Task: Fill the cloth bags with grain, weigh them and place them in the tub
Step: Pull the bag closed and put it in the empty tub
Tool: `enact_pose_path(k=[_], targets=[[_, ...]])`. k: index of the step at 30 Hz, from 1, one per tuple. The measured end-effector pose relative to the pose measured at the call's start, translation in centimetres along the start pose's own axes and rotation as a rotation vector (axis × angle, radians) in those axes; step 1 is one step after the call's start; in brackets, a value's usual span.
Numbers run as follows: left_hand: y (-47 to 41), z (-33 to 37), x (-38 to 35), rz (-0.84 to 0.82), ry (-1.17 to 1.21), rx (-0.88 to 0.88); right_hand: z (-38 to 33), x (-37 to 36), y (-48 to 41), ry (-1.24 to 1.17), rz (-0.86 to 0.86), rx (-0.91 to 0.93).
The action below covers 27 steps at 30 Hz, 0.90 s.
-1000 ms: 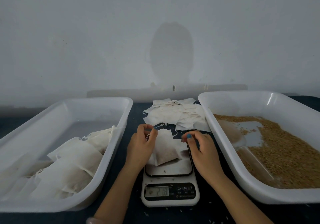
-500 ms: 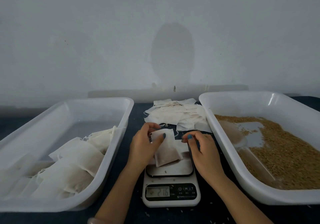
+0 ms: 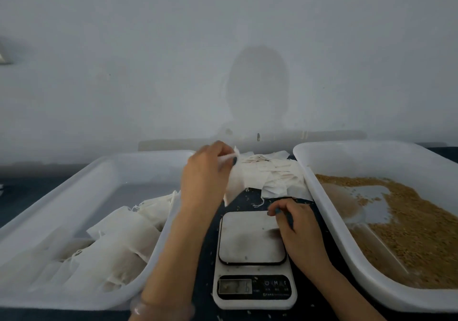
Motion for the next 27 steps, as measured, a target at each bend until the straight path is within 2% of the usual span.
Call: enact_pose_path(k=[3, 7, 12, 19, 27], targets=[[-3.6, -1.1, 3.5, -0.022, -0.154, 0.074, 0.0, 0.1, 0.0, 0.017, 0.0, 0.0], [-6.3, -6.1, 7.5, -0.115, -0.263, 0.179, 0.0, 0.4, 0.0, 0.011, 0.021, 0.005], [-5.4, -13.5, 7.0, -0.272, -0.387, 0.304, -0.1, 0.1, 0.0, 0.029, 0.011, 0.003], [-2.3, -16.4, 2.4, -0.49, -0.6, 0.269, 0.0, 0.2, -0.1, 0.029, 0.005, 0.001], [-1.2, -15.4, -0.3, -0.563, -0.617, 0.2, 0.1, 0.0, -0.1, 0.028, 0.003, 0.004]])
Point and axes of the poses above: each hand's wrist, its own y-axis away from the middle knuckle, its own x-axis out of the back of the hand, z = x × y, the point moved 8 cm from there along -y, towards the middle knuckle, and after that the axes turned 15 degrees about -x, right-handed, at the moved point
